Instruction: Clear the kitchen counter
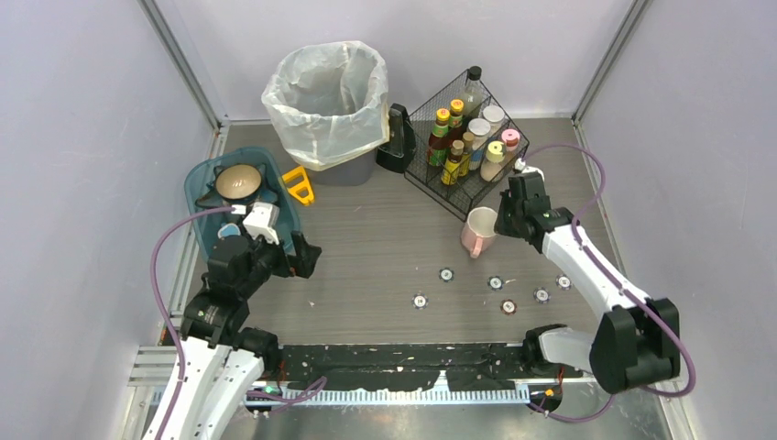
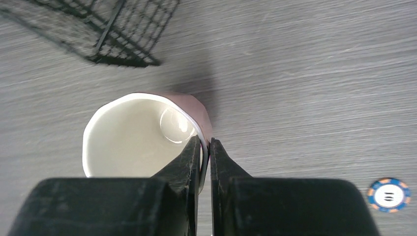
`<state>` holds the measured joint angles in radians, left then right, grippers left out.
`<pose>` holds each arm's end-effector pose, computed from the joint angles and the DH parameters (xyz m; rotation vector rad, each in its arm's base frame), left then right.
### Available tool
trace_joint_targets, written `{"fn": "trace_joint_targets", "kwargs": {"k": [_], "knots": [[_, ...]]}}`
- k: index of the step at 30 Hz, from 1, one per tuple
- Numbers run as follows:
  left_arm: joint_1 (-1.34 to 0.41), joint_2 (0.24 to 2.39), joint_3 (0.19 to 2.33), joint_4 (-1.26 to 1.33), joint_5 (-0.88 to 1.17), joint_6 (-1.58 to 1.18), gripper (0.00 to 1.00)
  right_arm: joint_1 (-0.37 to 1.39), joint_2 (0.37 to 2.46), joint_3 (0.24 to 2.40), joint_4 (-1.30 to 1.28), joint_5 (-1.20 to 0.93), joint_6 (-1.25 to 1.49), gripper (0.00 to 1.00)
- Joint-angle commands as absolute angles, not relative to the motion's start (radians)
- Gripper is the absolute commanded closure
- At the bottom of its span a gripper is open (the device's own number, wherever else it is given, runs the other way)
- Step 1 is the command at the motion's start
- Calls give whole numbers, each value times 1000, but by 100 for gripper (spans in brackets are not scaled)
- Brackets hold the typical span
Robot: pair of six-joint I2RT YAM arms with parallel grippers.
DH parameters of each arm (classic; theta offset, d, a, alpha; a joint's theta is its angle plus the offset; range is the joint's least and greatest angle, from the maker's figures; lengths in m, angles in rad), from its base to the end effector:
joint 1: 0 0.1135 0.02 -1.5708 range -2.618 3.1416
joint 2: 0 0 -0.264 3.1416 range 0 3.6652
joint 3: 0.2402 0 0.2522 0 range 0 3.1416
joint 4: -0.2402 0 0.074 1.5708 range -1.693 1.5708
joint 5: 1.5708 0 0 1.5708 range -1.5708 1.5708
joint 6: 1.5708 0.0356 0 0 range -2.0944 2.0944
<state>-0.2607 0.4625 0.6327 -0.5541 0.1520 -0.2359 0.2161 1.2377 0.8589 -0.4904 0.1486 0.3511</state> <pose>0.1109 -0.0352 0.2910 0.1261 1.9762 -0.4738 0.2492 0.0493 0.2447 0.2297 2.4176 0.0751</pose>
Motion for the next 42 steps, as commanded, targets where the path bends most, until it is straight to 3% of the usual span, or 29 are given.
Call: {"fn": "trace_joint_targets", "kwargs": {"k": [1,8,17,30,42], "knots": [[-264,482,668,-455,265,-338,1,229,1085,837,-368,-39,425,95],[-281,505,635,-293,427,-530,1,246,944,740,-184,-265,548,95],[-352,543,574,-11,480,-714,1,265,872,624,216,-468,765,95],[-603,776,569,430,394,-934,1,315,905,547,648,-559,971,95],[-680,980,590,747,367,-1049,1,351,971,521,883,-590,1096,95]]}}
